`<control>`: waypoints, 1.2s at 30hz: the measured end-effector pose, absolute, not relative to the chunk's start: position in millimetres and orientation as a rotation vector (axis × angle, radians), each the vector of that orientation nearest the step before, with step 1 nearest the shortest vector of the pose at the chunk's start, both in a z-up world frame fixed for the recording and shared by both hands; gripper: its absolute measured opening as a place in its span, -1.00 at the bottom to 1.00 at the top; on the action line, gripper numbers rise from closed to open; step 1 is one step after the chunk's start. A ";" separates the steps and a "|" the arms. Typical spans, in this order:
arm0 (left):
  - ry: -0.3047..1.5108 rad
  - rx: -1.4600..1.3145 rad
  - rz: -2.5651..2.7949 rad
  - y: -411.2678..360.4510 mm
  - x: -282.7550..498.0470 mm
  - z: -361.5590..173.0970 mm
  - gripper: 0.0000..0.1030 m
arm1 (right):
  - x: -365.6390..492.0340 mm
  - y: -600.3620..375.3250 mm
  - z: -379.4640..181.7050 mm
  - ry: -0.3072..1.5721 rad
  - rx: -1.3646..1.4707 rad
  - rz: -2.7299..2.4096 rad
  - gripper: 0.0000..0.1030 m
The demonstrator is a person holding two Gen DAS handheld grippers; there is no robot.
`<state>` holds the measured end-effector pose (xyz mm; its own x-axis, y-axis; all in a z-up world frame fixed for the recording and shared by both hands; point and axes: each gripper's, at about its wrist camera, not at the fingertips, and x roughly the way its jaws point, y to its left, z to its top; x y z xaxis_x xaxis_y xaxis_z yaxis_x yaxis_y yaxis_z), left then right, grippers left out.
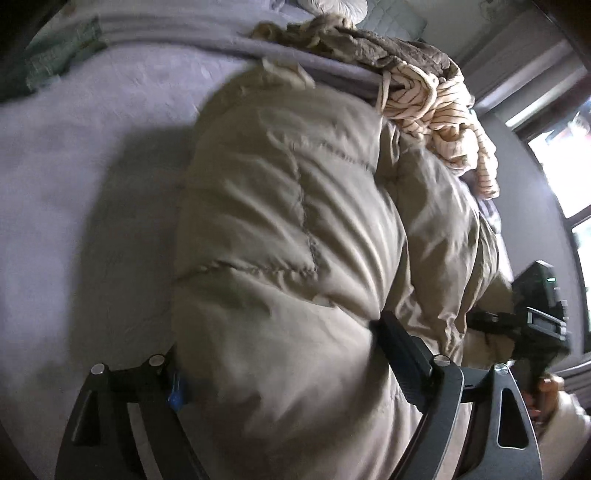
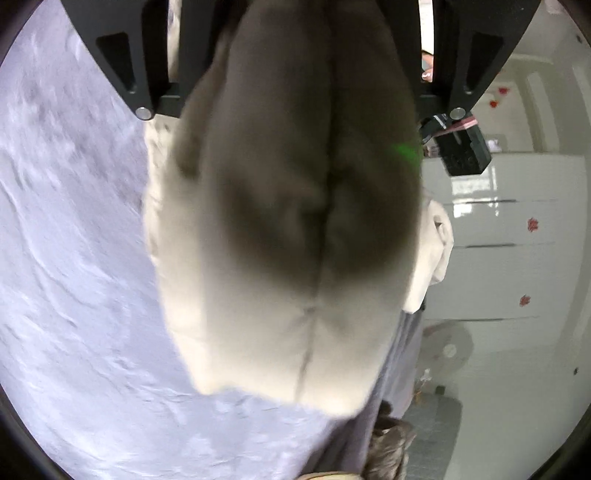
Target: Fold large clothes
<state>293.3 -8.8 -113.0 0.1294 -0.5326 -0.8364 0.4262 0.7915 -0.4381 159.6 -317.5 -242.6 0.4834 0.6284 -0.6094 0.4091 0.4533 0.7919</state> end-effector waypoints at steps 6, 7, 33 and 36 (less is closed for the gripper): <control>1.068 -0.095 -0.624 26.8 306.8 -61.8 0.69 | 126.2 -320.9 -170.5 1.098 0.818 -0.101 -0.10; 1.058 -0.081 -0.611 18.7 313.0 -60.4 0.69 | 119.0 -316.8 -150.7 1.053 0.736 -0.155 -0.52; 1.088 0.178 -0.529 -50.4 263.6 -71.8 0.72 | 160.7 -280.1 -222.1 1.175 0.596 -0.082 -0.77; 1.114 0.183 -0.509 -36.4 253.0 -67.2 0.72 | 161.3 -280.1 -217.2 1.179 0.599 -0.086 -0.75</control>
